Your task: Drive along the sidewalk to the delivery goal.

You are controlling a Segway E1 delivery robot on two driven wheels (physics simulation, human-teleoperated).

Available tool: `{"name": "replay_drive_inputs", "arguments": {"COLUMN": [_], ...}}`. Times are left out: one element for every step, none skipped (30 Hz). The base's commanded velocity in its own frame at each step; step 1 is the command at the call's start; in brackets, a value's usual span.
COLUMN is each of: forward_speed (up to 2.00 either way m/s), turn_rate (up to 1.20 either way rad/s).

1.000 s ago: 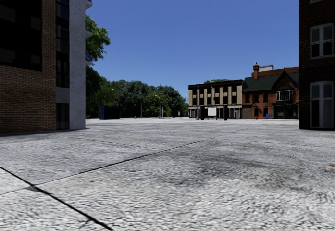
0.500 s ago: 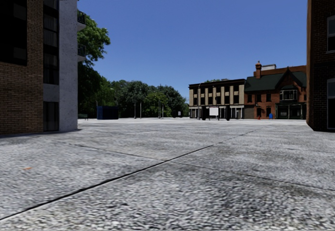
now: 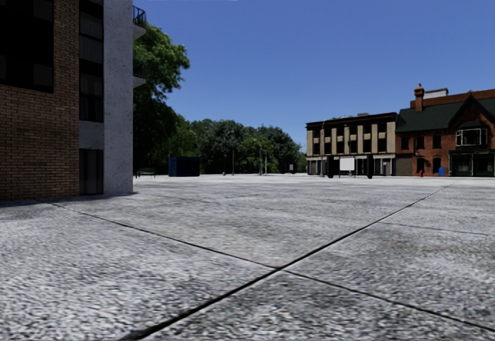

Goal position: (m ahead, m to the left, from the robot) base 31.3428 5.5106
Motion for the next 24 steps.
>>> {"name": "replay_drive_inputs", "arguments": {"forward_speed": [2.0,2.0,2.0,2.0,2.0,2.0,2.0,2.0,2.0,2.0,2.0,2.0,2.0,2.0,2.0,2.0,2.0,2.0,2.0,2.0,2.0,2.0,2.0,2.0], "turn_rate": [0.0,0.0,0.0,0.0,0.0,0.0,0.0,0.0,0.0,0.0,0.0,0.0,0.0,0.0,0.0,0.0,0.04,0.15,0.15,0.24,0.27,0.28,0.29,0.29]}}
